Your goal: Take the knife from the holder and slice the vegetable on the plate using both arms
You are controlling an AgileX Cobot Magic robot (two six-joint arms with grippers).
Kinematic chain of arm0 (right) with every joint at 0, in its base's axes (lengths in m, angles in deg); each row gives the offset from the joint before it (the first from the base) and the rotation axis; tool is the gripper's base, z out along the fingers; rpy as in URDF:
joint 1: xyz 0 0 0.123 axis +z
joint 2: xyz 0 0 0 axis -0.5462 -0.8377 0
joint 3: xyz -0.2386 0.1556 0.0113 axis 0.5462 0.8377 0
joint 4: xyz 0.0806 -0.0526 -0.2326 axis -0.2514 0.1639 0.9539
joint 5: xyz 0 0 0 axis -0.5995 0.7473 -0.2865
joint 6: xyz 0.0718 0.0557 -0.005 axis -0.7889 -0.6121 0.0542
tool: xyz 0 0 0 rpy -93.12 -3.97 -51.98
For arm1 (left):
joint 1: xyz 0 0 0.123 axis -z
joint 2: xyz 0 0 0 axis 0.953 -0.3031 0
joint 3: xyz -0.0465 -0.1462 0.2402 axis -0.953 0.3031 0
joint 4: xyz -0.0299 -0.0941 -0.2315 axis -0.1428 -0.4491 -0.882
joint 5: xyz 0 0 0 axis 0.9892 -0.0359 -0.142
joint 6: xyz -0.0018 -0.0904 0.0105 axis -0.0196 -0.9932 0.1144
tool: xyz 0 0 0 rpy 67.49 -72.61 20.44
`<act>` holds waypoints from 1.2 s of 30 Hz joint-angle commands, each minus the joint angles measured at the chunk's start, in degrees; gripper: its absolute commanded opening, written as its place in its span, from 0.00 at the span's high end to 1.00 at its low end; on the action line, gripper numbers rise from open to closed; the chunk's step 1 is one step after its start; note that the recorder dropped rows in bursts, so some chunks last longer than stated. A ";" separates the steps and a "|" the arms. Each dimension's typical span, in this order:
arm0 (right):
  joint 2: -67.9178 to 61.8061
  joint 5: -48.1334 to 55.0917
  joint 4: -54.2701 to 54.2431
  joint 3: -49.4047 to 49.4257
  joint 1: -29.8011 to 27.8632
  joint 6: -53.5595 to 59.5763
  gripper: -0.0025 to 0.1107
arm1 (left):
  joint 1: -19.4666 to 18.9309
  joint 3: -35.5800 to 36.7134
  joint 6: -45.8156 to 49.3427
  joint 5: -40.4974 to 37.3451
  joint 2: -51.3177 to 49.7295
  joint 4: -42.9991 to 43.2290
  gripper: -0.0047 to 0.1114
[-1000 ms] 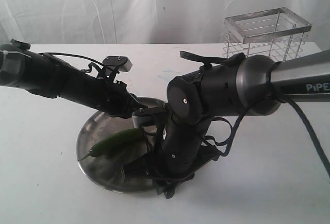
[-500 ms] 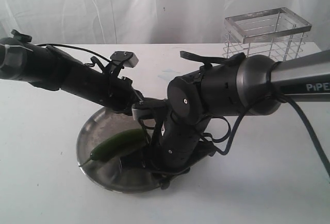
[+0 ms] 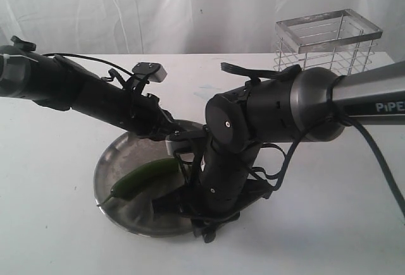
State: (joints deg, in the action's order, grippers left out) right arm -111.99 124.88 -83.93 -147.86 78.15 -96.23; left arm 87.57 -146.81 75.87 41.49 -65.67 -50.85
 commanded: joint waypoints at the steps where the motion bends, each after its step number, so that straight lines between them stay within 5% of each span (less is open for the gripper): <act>1: 0.03 -0.70 0.44 0.21 0.03 0.73 0.98 | -0.23 0.08 -0.31 -0.78 -0.01 1.11 0.96; 13: 0.03 -2.08 0.44 0.21 0.03 0.73 0.98 | -0.23 2.94 -0.31 4.76 -0.01 1.61 0.96; 23: 0.03 -5.16 0.97 0.21 0.03 0.78 0.98 | -0.23 1.86 -0.21 3.13 -0.01 -4.64 0.96; 36: 0.03 -7.92 2.02 0.21 0.03 0.50 0.98 | -0.23 -1.02 -0.04 -1.32 -0.01 -2.61 0.96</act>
State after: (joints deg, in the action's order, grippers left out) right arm -111.99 117.77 -82.69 -147.86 78.15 -96.02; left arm 87.57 -147.67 75.87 41.28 -65.67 -53.18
